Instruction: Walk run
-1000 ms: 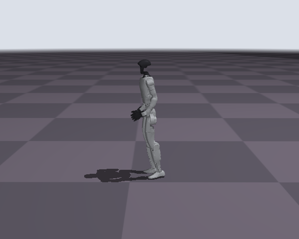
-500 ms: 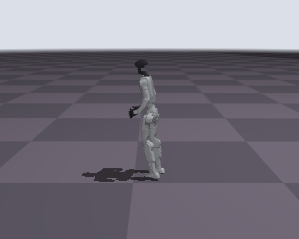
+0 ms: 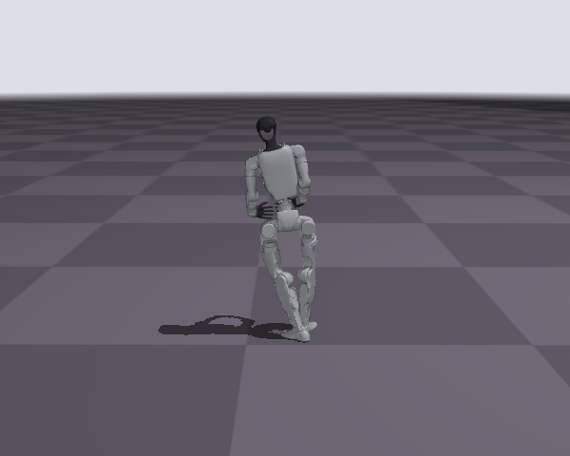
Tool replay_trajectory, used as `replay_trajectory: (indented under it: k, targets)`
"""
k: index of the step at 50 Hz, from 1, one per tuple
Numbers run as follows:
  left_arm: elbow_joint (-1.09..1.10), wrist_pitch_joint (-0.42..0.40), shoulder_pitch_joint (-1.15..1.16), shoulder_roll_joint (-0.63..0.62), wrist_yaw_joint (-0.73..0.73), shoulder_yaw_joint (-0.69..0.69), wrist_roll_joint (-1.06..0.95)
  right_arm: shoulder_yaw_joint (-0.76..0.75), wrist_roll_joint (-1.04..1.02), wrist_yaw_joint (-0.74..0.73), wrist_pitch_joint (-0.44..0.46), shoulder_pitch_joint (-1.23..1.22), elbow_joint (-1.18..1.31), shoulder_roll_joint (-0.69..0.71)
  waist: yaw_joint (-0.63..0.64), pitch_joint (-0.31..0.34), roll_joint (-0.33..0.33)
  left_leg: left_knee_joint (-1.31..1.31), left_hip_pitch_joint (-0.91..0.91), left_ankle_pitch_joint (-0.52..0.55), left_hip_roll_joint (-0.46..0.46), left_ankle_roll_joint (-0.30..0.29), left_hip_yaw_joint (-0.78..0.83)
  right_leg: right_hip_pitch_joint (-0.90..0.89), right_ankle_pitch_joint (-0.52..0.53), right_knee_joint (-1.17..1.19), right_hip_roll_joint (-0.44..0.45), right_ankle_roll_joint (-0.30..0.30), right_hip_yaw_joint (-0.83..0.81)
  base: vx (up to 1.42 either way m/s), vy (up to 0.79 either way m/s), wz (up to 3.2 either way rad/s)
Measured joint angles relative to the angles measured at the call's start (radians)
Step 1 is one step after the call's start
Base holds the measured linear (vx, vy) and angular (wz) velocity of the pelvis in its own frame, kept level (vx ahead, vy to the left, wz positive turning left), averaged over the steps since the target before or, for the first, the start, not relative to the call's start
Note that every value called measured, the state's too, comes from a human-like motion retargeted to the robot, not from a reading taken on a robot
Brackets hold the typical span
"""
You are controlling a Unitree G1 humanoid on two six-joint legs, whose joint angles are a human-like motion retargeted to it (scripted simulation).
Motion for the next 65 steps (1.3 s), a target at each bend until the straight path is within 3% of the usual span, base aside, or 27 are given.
replay_trajectory:
  k: [2, 4, 6, 8, 10, 14, 18, 20, 22, 25, 27, 30, 32, 40, 43, 48, 55, 57, 61, 65]
  targets:
    - [0.023, 0.006, 0.009, -0.02, -0.004, -0.008, -0.003, -0.006, 0.004, -0.003, 0.007, -0.012, 0.002, 0.021, -0.025, -0.012, -0.006, 0.075, -0.008, 0.026, 0.02, -0.02, 0.026, 0.008, 0.026, -0.013, -0.038, -0.013, -0.026, 0.04, -0.12, -1.09]
    - [0.034, 0.006, 0.01, -0.044, -0.007, -0.033, -0.006, -0.019, 0.002, 0.001, 0.012, -0.028, -0.002, 0.034, -0.059, -0.002, -0.021, 0.211, -0.047, 0.093, 0.033, 0.011, -0.036, -0.003, 0.045, -0.019, -0.051, -0.01, 0.105, 0.06, -0.01, -0.82]
    - [0.034, 0.005, 0.005, -0.045, -0.004, -0.058, -0.009, -0.019, -0.003, -0.001, 0.01, -0.033, -0.004, 0.035, -0.09, -0.001, -0.03, 0.349, -0.108, 0.124, 0.033, 0.036, -0.167, 0.018, 0.064, -0.046, -0.06, -0.009, 0.14, 0.14, -0.05, -1.36]
    - [0.024, 0.003, -0.01, -0.029, -0.006, -0.073, 0.0, -0.012, -0.01, -0.008, 0.007, -0.034, -0.001, 0.034, -0.112, -0.004, -0.023, 0.419, -0.174, 0.123, 0.018, -0.016, -0.351, 0.026, 0.091, -0.076, -0.044, -0.011, 0.186, 0.0, -0.06, -1.9]
    - [0.011, 0.001, -0.027, -0.016, -0.009, -0.084, 0.019, -0.01, -0.013, -0.013, 0.007, -0.031, 0.002, 0.029, -0.111, -0.003, -0.017, 0.407, -0.208, 0.117, -0.003, -0.047, -0.494, 0.02, 0.124, -0.1, -0.024, -0.012, 0.256, -0.06, 0.02, -2.36]
    - [-0.014, -0.004, -0.034, -0.01, 0.007, -0.094, 0.032, -0.019, -0.007, -0.008, 0.004, -0.03, -0.006, 0.002, -0.054, 0.01, -0.024, 0.292, -0.212, 0.095, -0.025, 0.017, -0.66, -0.013, 0.173, -0.11, 0.003, -0.003, 0.403, -0.03, 0.04, -3.01]
    - [0.002, 0.007, -0.046, -0.017, 0.028, -0.097, 0.007, -0.038, -0.029, -0.011, 0.009, -0.033, -0.017, -0.026, -0.026, 0.033, -0.002, 0.206, -0.191, 0.155, -0.117, 0.004, -0.992, -0.061, 0.229, -0.098, 0.076, 0.033, 0.624, -0.1, 0.07, -3.12]
    - [0.045, 0.026, -0.084, -0.02, 0.018, -0.101, -0.018, -0.048, -0.032, -0.02, 0.018, -0.033, -0.015, -0.023, -0.059, 0.038, -0.005, 0.177, -0.177, 0.156, -0.121, 0.036, -0.965, -0.089, 0.261, -0.096, 0.096, 0.059, 0.716, -0.23, 0.11, -2.37]
    - [0.07, 0.059, -0.13, 0.003, -0.029, -0.107, -0.039, -0.058, -0.012, -0.023, 0.031, -0.038, -0.009, -0.005, -0.104, 0.039, -0.002, 0.121, -0.16, 0.146, -0.073, 0.106, -0.743, -0.125, 0.301, -0.108, 0.125, 0.089, 0.787, -0.33, 0.06, -1.97]
    - [0.052, 0.077, -0.157, 0.037, -0.053, -0.108, -0.041, -0.064, 0.029, -0.021, 0.033, -0.029, -0.009, 0.007, -0.135, 0.044, 0.013, 0.064, -0.134, 0.158, -0.071, 0.104, -0.689, -0.146, 0.338, -0.149, 0.133, 0.107, 0.761, -0.35, 0.09, -2.35]
    - [0.023, 0.08, -0.165, 0.06, -0.039, -0.086, -0.045, -0.056, 0.033, -0.021, 0.022, -0.023, -0.011, -0.005, -0.113, 0.04, 0.021, 0.052, -0.143, 0.151, -0.036, 0.104, -0.539, -0.164, 0.264, -0.144, 0.085, 0.067, 0.527, -0.34, 0.09, -3.23]
    - [-0.004, 0.093, -0.161, 0.056, -0.024, -0.04, -0.049, -0.05, 0.006, -0.037, 0.008, -0.005, -0.006, -0.022, -0.07, 0.035, 0.018, 0.04, -0.146, 0.142, -0.034, 0.11, -0.424, -0.144, 0.183, -0.094, 0.017, 0.054, 0.182, -0.31, 0.05, -2.97]
    - [-0.004, 0.1, -0.151, 0.025, -0.015, -0.019, -0.058, -0.054, 0.0, -0.043, 0.007, 0.007, 0.005, -0.02, -0.033, 0.028, 0.021, 0.019, -0.131, 0.138, -0.023, 0.106, -0.333, -0.118, 0.153, -0.034, -0.001, 0.044, 0.066, -0.21, 0.05, -2.43]
    - [0.001, 0.104, -0.093, -0.059, -0.038, -0.012, -0.026, -0.068, -0.123, -0.082, -0.038, 0.029, 0.022, -0.016, -0.018, 0.005, 0.095, -0.046, -0.052, 0.132, 0.016, 0.096, -0.153, 0.005, 0.062, 0.067, 0.068, 0.066, 0.202, -0.09, 0.01, -1.47]
    - [-0.008, 0.103, -0.093, -0.069, -0.054, -0.028, -0.003, -0.078, -0.13, -0.098, -0.04, 0.046, 0.042, -0.004, -0.018, 0.0, 0.1, -0.067, -0.028, 0.124, 0.002, 0.09, -0.112, 0.06, 0.04, -0.014, 0.097, 0.083, 0.23, 0.03, -0.08, -0.68]
    - [-0.016, 0.103, -0.09, -0.082, -0.056, -0.05, 0.002, -0.098, -0.105, -0.117, -0.046, 0.086, 0.07, 0.0, 0.01, -0.012, 0.083, -0.104, 0.009, 0.126, -0.029, 0.057, -0.075, 0.135, -0.015, -0.158, 0.122, 0.056, 0.198, 0.09, -0.13, -0.3]
    - [-0.006, 0.098, -0.053, -0.147, -0.028, -0.045, 0.003, -0.163, -0.125, -0.131, -0.064, 0.082, 0.094, -0.018, -0.02, 0.027, 0.09, -0.027, -0.004, 0.118, -0.006, 0.037, -0.129, 0.199, -0.054, -0.221, 0.126, 0.072, 0.203, 0.07, -0.13, 0.6]
    - [-0.009, 0.089, -0.042, -0.149, -0.02, -0.039, 0.024, -0.172, -0.116, -0.139, -0.071, 0.073, 0.102, -0.02, -0.036, 0.036, 0.077, 0.087, -0.058, 0.112, 0.007, 0.023, -0.169, 0.205, -0.062, -0.222, 0.095, 0.07, 0.179, 0.01, -0.03, 1.07]
    - [0.024, 0.088, -0.015, -0.149, 0.002, -0.043, 0.055, -0.194, -0.08, -0.149, -0.072, 0.041, 0.127, -0.019, 0.013, 0.053, 0.026, 0.381, -0.222, 0.122, 0.006, 0.07, -0.226, 0.214, -0.084, -0.228, 0.027, 0.081, 0.146, 0.2, -0.11, 0.58]
    - [0.124, 0.182, 0.022, -0.173, -0.052, -0.03, -0.029, -0.167, 0.004, -0.137, -0.064, -0.033, 0.158, -0.026, 0.075, 0.072, 0.011, 0.511, -0.355, 0.106, 0.007, 0.044, -0.266, 0.22, -0.096, -0.233, 0.01, 0.079, 0.141, 0.23, -0.08, 0.01]
